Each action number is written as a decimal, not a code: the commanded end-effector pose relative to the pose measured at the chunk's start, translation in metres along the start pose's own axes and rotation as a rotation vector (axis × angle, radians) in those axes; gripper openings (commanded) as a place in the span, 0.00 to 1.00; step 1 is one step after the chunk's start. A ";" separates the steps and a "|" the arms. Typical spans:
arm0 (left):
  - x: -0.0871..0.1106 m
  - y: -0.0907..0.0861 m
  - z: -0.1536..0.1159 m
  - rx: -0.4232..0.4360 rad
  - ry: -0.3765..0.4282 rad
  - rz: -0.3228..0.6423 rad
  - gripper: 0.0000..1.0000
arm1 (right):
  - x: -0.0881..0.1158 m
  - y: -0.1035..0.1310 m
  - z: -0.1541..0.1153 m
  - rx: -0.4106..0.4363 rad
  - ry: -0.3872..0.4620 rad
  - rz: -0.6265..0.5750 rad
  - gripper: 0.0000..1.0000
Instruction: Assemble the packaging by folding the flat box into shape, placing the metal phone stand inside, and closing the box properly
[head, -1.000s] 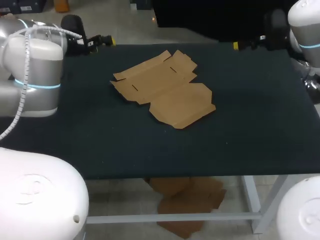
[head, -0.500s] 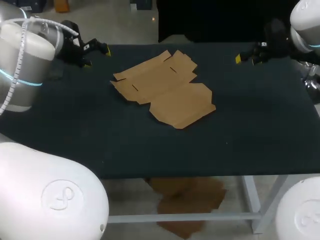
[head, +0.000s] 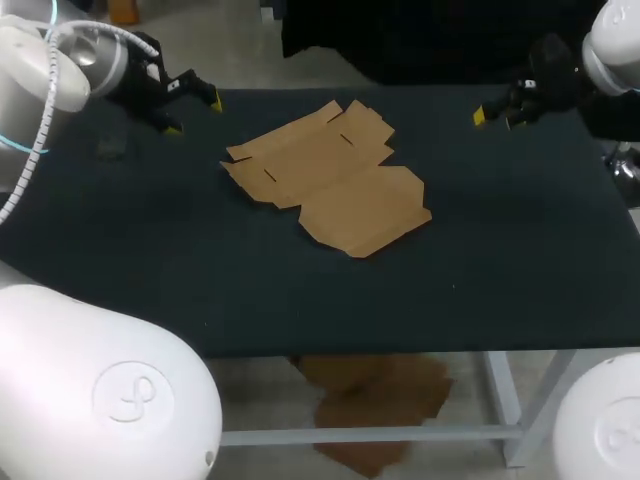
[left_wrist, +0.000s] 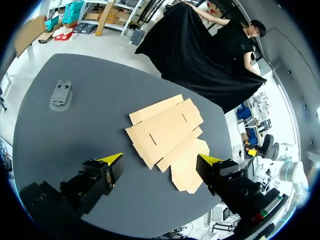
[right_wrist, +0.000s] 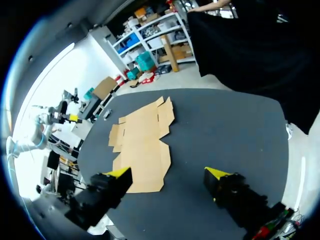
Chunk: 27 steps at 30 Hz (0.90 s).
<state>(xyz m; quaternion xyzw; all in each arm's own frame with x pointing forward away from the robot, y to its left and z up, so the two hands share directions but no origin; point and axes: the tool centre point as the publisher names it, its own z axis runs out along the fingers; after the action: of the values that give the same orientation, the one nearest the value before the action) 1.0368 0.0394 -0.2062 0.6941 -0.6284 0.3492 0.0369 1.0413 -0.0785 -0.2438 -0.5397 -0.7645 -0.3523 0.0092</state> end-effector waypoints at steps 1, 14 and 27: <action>0.011 -0.008 0.007 -0.119 -0.032 -0.052 1.00 | 0.000 0.000 -0.001 0.004 0.003 0.000 1.00; 0.004 0.014 0.025 -0.182 -0.038 -0.359 1.00 | 0.000 -0.027 0.016 0.091 -0.004 0.209 1.00; -0.005 0.034 0.034 -0.195 -0.031 -0.404 1.00 | -0.003 -0.052 0.020 0.167 0.035 0.351 1.00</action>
<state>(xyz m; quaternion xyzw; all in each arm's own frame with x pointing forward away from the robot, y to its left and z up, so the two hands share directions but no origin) 1.0250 0.0207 -0.2473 0.8031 -0.5098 0.2586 0.1679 1.0048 -0.0731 -0.2862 -0.6595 -0.6849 -0.2876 0.1154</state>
